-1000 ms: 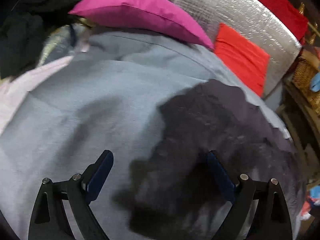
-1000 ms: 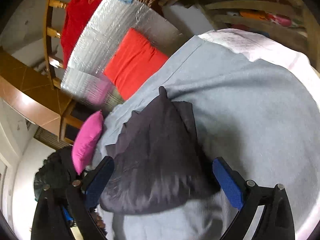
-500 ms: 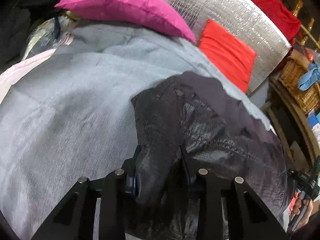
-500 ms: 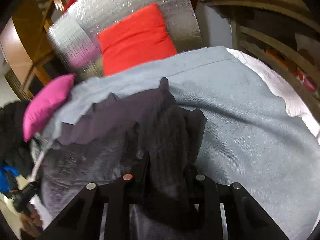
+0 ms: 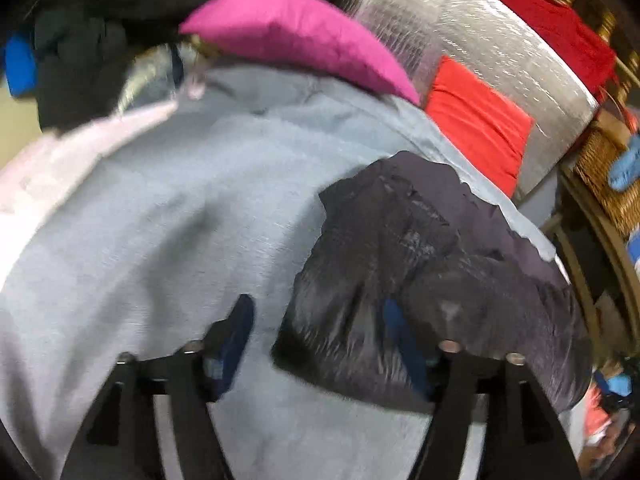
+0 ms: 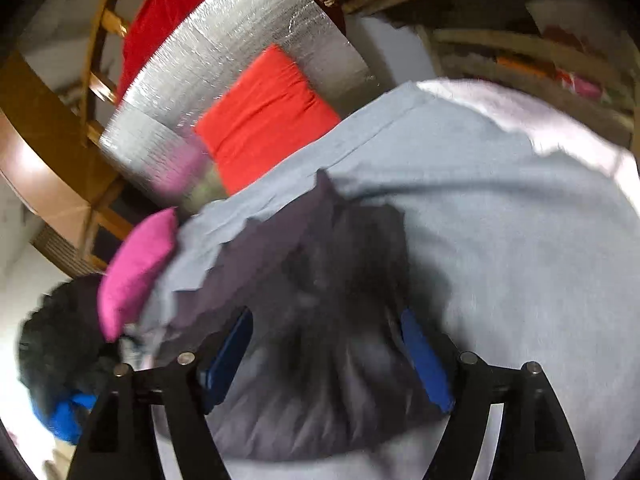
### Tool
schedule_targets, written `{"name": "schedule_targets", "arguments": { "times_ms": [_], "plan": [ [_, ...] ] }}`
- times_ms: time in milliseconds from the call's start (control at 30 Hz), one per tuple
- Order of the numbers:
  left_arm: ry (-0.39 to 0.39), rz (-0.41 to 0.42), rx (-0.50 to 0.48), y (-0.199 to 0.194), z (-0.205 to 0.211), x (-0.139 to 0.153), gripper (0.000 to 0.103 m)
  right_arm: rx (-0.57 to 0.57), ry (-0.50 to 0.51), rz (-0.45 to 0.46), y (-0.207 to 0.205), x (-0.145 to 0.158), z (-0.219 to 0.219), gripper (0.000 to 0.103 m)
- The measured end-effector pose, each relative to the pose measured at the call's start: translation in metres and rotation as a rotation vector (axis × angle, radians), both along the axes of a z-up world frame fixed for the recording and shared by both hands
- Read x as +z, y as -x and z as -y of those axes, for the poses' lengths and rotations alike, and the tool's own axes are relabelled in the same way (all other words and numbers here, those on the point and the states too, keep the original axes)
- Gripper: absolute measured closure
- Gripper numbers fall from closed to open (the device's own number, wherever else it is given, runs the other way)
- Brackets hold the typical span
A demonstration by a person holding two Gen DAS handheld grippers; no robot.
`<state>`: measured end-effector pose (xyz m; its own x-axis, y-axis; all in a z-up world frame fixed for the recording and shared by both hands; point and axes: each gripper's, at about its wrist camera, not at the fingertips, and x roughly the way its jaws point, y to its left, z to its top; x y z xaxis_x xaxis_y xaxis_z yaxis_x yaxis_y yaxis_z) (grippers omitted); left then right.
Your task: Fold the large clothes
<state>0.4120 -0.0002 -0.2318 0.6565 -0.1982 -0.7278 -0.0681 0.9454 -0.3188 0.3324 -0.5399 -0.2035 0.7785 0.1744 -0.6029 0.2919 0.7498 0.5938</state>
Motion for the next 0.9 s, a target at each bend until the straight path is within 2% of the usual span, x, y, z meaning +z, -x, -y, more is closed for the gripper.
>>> {"name": "schedule_targets", "arguments": {
  "times_ms": [67,167,300,367,533,633,700,767,900],
  "plan": [
    [-0.026,0.016,-0.034,0.015,0.006,0.006,0.024,0.038,-0.085,0.028,0.024,-0.003,-0.005,0.024],
    [0.001,-0.008,-0.071,0.025,0.009,0.002,0.020,0.091,-0.205,0.027,0.046,-0.017,-0.024,0.022],
    [0.131,-0.105,-0.086,0.025,0.009,-0.014,0.020,0.136,-0.292,-0.022,0.060,-0.045,-0.055,0.022],
    [0.158,-0.139,-0.075,0.019,0.010,-0.022,0.020,0.137,-0.317,-0.058,0.058,-0.061,-0.062,0.022],
    [0.116,-0.168,-0.027,0.000,0.018,-0.038,0.020,0.053,-0.411,-0.091,0.041,-0.093,-0.054,0.022],
    [0.101,-0.165,-0.018,-0.014,0.022,-0.043,0.017,-0.007,-0.401,-0.057,0.036,-0.100,-0.044,0.022],
    [0.086,-0.166,-0.018,-0.019,0.027,-0.047,0.009,-0.042,-0.401,-0.057,0.033,-0.103,-0.041,0.022],
    [0.080,-0.169,-0.025,-0.026,0.032,-0.051,0.005,-0.056,-0.380,-0.044,0.032,-0.101,-0.044,0.021],
    [0.152,-0.146,0.019,-0.034,0.032,-0.052,0.003,-0.068,-0.285,0.028,0.024,-0.087,-0.056,0.021]
  ]
}}
